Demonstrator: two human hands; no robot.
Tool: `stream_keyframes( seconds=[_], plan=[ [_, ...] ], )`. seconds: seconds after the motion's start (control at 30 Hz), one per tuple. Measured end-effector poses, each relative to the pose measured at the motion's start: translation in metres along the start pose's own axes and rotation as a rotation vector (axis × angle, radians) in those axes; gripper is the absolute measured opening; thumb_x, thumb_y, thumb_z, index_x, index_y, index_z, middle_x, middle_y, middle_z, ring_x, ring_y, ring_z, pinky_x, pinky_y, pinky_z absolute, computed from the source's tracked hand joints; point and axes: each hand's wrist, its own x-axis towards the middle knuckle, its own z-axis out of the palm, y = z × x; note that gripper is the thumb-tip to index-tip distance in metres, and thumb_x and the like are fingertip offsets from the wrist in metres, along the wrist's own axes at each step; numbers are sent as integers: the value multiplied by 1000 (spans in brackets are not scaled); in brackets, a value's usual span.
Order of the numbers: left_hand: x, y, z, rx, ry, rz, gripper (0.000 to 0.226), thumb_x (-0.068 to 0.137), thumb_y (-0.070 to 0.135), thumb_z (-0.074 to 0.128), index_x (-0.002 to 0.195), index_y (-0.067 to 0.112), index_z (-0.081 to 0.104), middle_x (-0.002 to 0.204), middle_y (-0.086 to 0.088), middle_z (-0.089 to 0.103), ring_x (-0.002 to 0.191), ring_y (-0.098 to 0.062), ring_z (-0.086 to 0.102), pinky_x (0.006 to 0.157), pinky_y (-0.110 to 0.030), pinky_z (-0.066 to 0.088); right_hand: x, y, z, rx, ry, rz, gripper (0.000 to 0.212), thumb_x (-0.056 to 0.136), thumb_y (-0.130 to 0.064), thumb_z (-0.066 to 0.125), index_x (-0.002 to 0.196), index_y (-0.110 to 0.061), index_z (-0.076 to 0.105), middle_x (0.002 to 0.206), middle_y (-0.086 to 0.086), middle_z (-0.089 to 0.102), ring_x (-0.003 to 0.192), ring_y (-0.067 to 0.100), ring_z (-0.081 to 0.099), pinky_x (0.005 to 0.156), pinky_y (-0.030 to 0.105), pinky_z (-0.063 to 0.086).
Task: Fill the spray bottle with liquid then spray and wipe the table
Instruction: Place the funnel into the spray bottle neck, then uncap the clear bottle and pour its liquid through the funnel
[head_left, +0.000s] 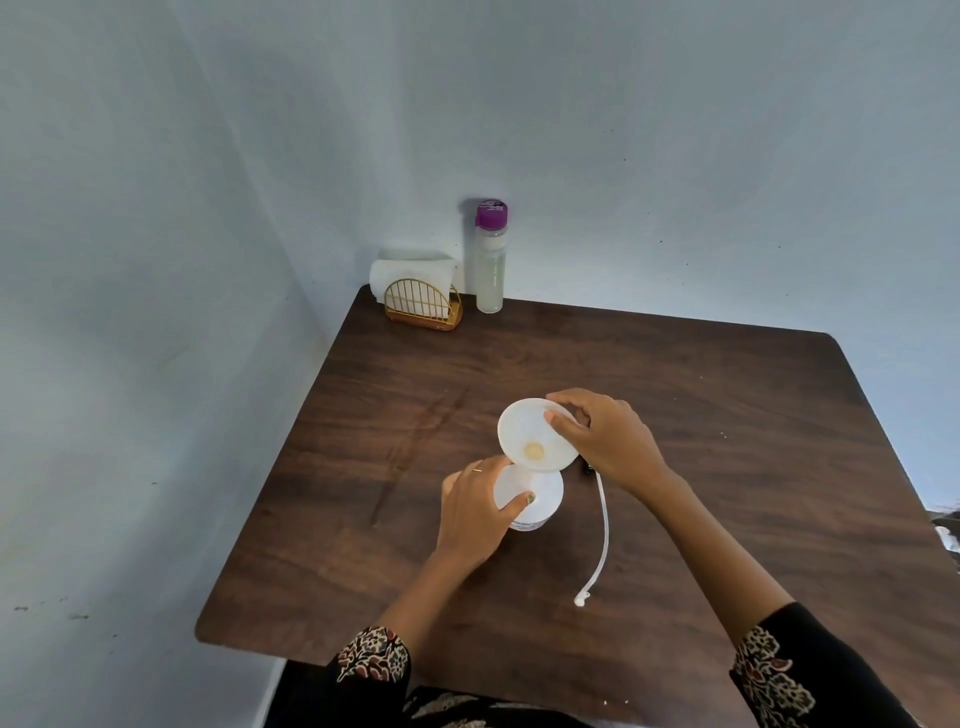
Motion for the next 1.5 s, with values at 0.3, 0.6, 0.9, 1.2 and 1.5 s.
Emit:
stream_keyframes(
  seconds=[0.3, 0.6, 0.9, 1.2, 1.5],
  plan=[
    [17, -5, -27, -232, 181, -16, 36, 87, 21, 48, 112, 46, 49, 117, 26, 51, 114, -6, 51, 102, -32, 35, 10, -3, -24, 228, 549, -29, 33, 98, -30, 43, 81, -16, 68, 56, -4, 58, 48, 6, 52, 49, 24, 35],
    [141, 20, -62, -407, 115, -102, 36, 92, 24, 55, 127, 28, 49, 134, 5, 47, 114, -11, 51, 90, -25, 45, 113, -28, -46, 478, 662, -207, 32, 97, -26, 45, 77, -12, 66, 51, -8, 52, 45, 9, 50, 50, 23, 39],
    [290, 21, -45, -336, 111, -185, 70, 85, 30, 66, 142, 16, 28, 143, -9, 36, 130, -25, 40, 105, -35, 39, 265, -32, -23, 76, 494, -282, 19, 92, -17, 53, 109, -13, 61, 103, 2, 64, 85, 16, 59, 70, 23, 42],
    [358, 13, -33, -335, 274, -180, 68, 83, 33, 67, 138, 12, 33, 141, -10, 39, 131, -22, 37, 98, -29, 38, 323, -24, 24, -216, 183, -283, 63, 87, -29, 62, 143, -22, 33, 141, 11, 35, 124, 29, 41, 99, 41, 41],
    [319, 17, -38, -342, 268, -100, 60, 88, 29, 63, 138, 11, 36, 131, -9, 56, 121, -23, 52, 97, -29, 42, 283, -36, 10, -107, 184, -359, 44, 91, -27, 58, 133, -24, 46, 123, 9, 52, 109, 24, 53, 93, 34, 46]
  ],
)
